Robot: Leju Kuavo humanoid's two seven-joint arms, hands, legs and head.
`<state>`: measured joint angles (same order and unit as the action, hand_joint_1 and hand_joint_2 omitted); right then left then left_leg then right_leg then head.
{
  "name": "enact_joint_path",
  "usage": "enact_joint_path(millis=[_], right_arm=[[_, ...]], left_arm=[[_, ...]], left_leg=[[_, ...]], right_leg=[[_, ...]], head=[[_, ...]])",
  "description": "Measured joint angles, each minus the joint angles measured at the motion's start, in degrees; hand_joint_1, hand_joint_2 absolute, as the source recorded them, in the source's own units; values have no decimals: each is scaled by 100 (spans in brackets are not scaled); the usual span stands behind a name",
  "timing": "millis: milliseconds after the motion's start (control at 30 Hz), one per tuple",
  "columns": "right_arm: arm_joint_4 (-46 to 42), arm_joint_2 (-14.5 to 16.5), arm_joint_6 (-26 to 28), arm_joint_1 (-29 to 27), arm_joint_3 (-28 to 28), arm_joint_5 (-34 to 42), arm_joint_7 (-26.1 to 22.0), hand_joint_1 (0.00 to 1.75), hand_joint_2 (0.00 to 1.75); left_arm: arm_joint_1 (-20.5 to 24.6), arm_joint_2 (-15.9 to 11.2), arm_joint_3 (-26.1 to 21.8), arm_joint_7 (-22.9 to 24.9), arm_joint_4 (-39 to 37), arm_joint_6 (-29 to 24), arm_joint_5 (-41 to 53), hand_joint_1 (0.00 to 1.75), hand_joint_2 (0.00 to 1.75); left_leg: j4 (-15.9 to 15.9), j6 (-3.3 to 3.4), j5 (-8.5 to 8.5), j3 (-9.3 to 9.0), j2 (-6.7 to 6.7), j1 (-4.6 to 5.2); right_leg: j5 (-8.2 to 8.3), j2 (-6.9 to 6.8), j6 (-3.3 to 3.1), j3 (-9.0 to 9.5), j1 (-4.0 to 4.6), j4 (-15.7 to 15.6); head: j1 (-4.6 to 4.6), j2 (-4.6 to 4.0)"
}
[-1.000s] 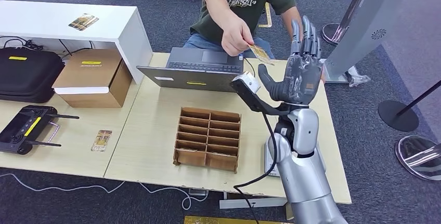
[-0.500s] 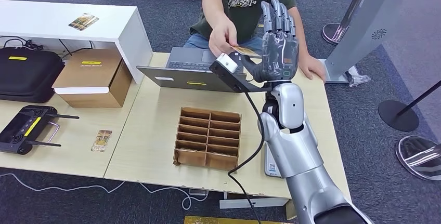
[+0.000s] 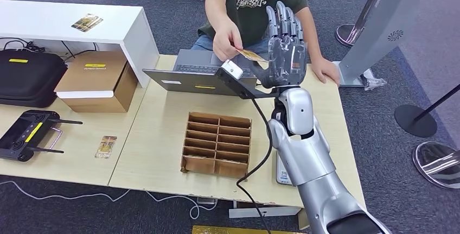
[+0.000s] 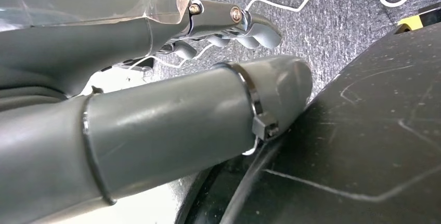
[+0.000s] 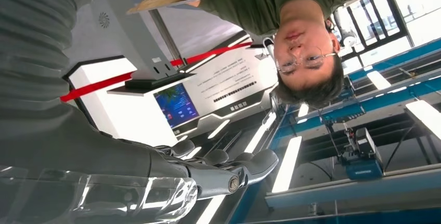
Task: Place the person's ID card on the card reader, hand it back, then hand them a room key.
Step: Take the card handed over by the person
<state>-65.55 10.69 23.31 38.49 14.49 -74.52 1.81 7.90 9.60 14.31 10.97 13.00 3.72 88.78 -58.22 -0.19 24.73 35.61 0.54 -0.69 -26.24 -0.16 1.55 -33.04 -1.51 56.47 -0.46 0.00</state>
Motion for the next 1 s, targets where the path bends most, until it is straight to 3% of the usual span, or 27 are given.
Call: enact_joint_path(millis=[267, 867, 900, 1000], right_arm=[[-319, -215, 115, -245, -2, 129, -27, 0, 175], [-380, -299, 112, -270, 0, 273, -103, 3, 175], [-380, -299, 109, -270, 2, 283, -103, 34, 175], [-380, -299, 85, -270, 7, 348, -91, 162, 175]], left_arm=[[-56, 38, -1, 375, 0, -174, -1, 0, 0], [-74, 37, -11, 392, 0, -254, -36, 0, 0], [-75, 37, -13, 395, 0, -254, -40, 0, 0], [-77, 38, -17, 413, 0, -253, -49, 0, 0]], left_leg=[[-1, 0, 1, 1, 1, 1], [-1, 0, 0, 1, 1, 0], [-1, 0, 1, 1, 1, 0], [-1, 0, 1, 2, 1, 0]], right_leg=[[0, 1, 0, 0, -1, -1], [0, 1, 0, 1, 0, 0], [0, 1, 0, 1, 0, 0], [0, 0, 0, 0, 0, 0]], head=[[0, 0], [0, 0], [0, 0], [0, 0]])
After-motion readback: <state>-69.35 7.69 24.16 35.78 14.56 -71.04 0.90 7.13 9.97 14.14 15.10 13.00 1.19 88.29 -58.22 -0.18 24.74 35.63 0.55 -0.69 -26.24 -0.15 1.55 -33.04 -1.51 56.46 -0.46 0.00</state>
